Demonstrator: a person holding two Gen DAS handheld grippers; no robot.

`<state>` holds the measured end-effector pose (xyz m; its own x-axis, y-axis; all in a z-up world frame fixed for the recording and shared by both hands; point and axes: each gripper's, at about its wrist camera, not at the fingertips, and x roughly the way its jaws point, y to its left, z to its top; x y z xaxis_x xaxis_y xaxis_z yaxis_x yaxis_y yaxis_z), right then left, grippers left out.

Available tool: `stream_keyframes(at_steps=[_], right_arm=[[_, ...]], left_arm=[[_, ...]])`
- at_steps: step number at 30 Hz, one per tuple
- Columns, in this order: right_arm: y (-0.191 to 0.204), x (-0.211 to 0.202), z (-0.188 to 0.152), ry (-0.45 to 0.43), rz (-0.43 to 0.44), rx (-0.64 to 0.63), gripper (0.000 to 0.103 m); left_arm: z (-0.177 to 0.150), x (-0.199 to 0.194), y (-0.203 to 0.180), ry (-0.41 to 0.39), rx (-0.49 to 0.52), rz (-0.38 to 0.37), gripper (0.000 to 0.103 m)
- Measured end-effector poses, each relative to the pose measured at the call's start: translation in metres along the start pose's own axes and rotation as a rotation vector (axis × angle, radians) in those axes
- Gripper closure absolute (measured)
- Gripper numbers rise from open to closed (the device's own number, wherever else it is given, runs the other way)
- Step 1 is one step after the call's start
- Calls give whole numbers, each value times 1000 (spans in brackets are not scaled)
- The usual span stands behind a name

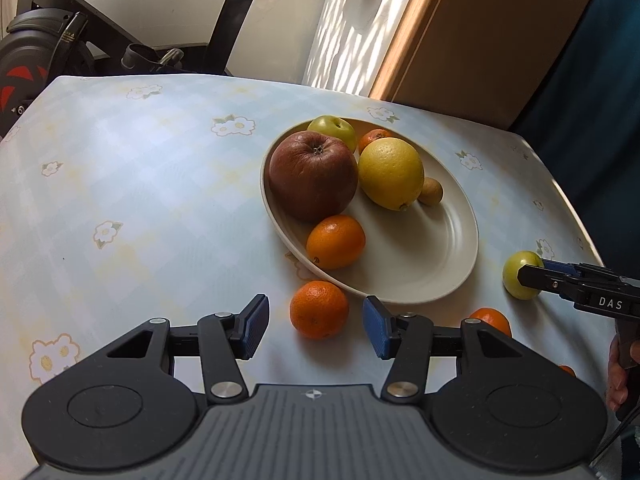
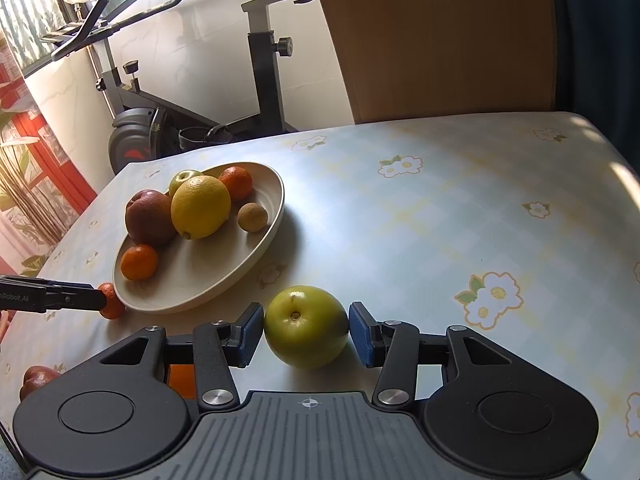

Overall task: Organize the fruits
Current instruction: 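Hold the green apple in the right tool while the left tool grasps a tangerine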

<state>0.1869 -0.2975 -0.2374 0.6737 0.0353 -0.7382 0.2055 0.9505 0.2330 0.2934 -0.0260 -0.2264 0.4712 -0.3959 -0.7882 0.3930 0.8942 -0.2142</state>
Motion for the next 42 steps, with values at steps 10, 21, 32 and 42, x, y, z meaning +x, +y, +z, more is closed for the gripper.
stream_keyframes(at_steps=[10, 21, 32, 42], right_arm=[[0, 0, 0, -2, 0, 3, 59], [-1, 0, 0, -3, 1, 5, 59], [0, 0, 0, -3, 0, 6, 59], [6, -3, 3, -10, 13, -11, 60]], left_arm=[[-1, 4, -3, 12, 22, 1, 48], [-3, 13, -6, 27, 29, 24, 50], [-7, 1, -5, -10, 52, 28, 67], [3, -19, -13, -91, 70, 33, 67]])
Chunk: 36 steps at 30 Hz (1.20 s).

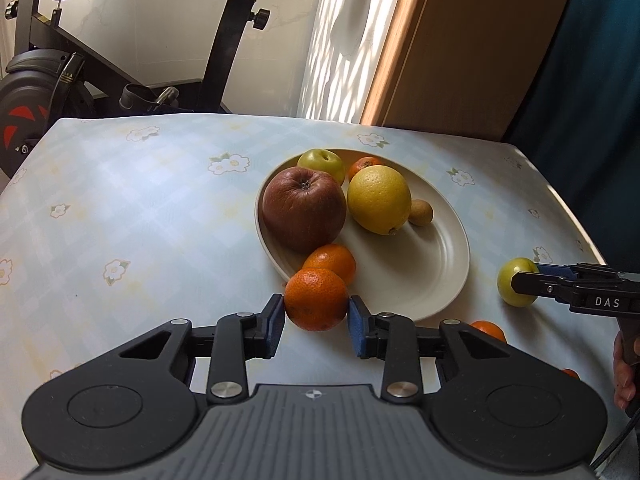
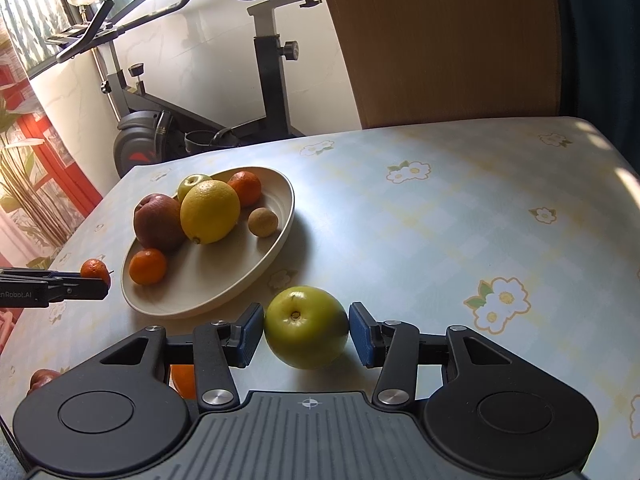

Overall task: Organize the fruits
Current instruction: 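Hold the green apple in the right tool while the left tool grasps a tangerine, then carry the green apple and tangerine onto the plate and open both tools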

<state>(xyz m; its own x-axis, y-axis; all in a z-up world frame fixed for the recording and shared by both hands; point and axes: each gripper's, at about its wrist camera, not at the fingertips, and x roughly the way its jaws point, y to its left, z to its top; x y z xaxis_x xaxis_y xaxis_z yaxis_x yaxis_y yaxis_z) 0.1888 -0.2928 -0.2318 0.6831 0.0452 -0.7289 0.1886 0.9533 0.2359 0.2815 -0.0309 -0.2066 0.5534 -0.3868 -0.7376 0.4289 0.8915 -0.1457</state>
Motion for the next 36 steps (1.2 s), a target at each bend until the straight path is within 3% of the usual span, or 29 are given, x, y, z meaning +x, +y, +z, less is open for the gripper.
stream_keyframes(at_steps=[13, 21, 36], right_arm=[[27, 13, 52, -53, 14, -165, 60], [40, 52, 92, -71, 14, -229, 60], [51, 100, 104, -10, 23, -262, 59]], left_arm=[[28, 20, -3, -24, 45, 72, 67], [34, 33, 1, -9, 41, 61, 66], [37, 39, 9, -17, 18, 51, 65]])
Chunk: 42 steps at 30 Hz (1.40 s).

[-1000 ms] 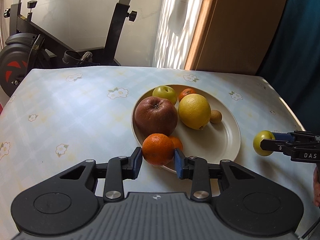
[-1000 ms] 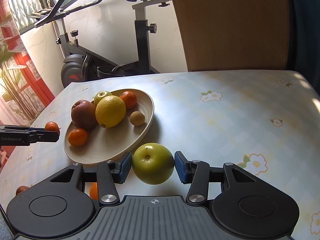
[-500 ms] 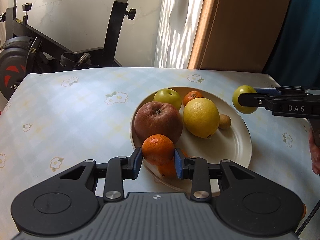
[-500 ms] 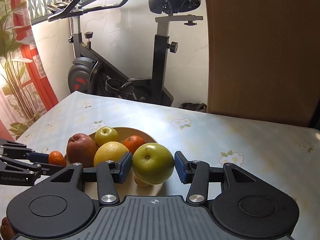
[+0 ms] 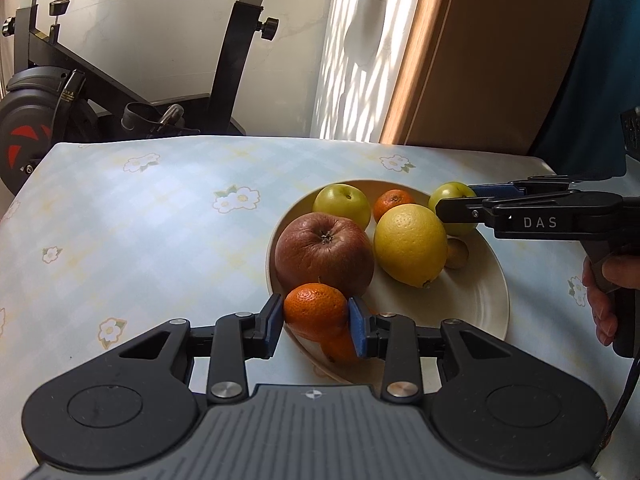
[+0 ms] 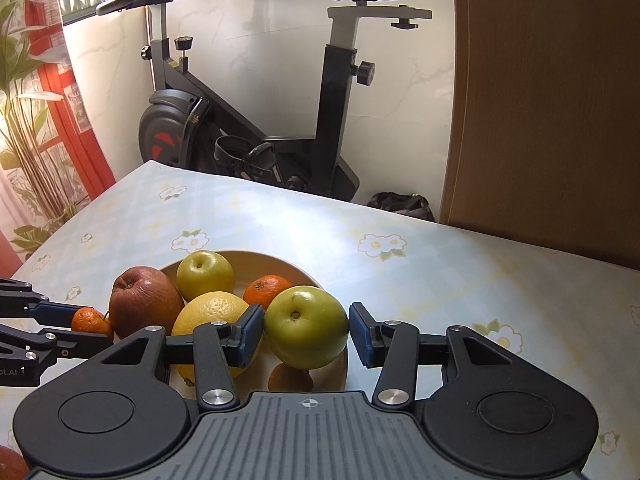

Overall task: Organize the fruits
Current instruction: 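Carry the green apple and tangerine onto the plate and open both tools, then withdraw both tools from the plate toward the red apple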

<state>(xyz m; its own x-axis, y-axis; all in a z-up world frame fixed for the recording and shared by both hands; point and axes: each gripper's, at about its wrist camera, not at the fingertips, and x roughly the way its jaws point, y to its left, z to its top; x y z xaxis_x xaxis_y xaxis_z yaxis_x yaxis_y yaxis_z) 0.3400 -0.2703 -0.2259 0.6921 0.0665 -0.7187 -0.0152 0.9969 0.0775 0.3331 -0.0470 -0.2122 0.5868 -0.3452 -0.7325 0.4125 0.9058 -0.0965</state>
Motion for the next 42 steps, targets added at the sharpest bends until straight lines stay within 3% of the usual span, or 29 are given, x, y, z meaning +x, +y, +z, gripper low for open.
stream_keyframes(at_steps=[6, 9, 19, 30, 42], right_arm=[[-1, 1, -1, 6, 2, 13, 59], [0, -3, 0, -12, 4, 19, 58], [5, -37, -1, -55, -10, 40, 58], [22, -95, -32, -108, -53, 91, 58], [60, -118, -61, -121, -2, 115, 58]], left_arm=[[0, -1, 1, 2, -6, 3, 59], [0, -3, 1, -3, -5, -3, 51], [1, -21, 1, -28, -1, -17, 51], [-11, -79, 13, -72, -13, -7, 51], [-44, -105, 39, -20, -20, 21, 51]])
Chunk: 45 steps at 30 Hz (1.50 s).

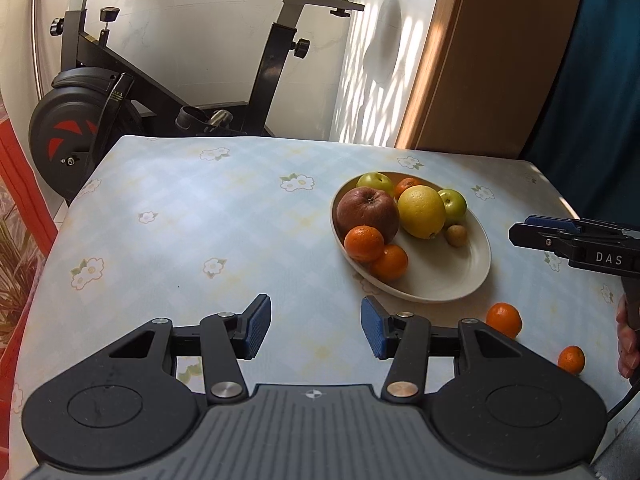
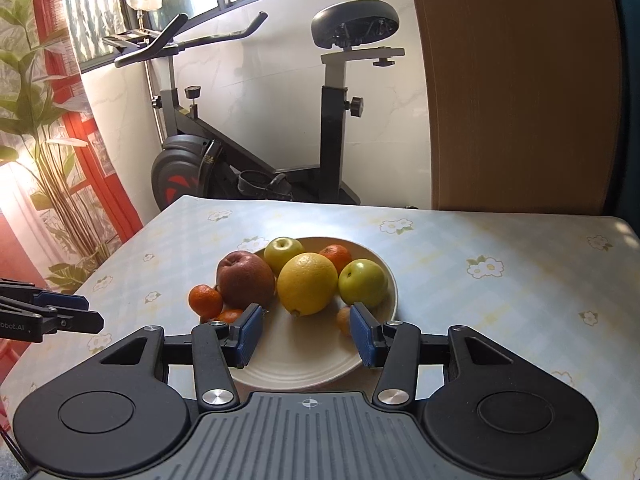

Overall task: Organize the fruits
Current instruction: 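Withdraw both tools from the plate toward the red apple, then grasp the red apple between both tools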

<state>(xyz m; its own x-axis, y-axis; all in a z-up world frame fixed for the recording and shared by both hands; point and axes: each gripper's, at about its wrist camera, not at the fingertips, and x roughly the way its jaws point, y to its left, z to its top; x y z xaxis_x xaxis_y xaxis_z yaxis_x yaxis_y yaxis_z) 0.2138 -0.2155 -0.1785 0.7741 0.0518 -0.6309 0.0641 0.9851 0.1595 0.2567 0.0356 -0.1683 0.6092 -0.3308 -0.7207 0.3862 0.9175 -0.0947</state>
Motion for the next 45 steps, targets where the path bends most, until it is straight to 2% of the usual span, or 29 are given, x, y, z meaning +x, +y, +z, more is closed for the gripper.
stream_keyframes(at_steps=[8, 16, 20, 26, 30, 36, 45], right_arm=[[31, -3, -15, 46, 80, 7, 58], [64, -4, -25, 132, 126, -85, 58], [82, -7, -34, 180, 156, -146, 52], [107, -8, -44, 228, 193, -232, 51], [125, -6, -50, 271, 251, -312, 45], [145, 6, -58, 357, 309, -391, 45], [157, 31, -64, 483, 305, -470, 45]], left_arm=[[-19, -6, 8, 6, -36, -11, 51], [-34, -10, 11, 37, -84, -4, 51], [-41, -17, 11, 44, -139, 21, 51], [-49, -28, 15, 33, -240, 11, 48], [-52, -31, 15, 32, -238, 5, 48], [-53, -28, 17, 42, -236, -13, 48], [-53, -21, 21, 52, -253, -40, 48]])
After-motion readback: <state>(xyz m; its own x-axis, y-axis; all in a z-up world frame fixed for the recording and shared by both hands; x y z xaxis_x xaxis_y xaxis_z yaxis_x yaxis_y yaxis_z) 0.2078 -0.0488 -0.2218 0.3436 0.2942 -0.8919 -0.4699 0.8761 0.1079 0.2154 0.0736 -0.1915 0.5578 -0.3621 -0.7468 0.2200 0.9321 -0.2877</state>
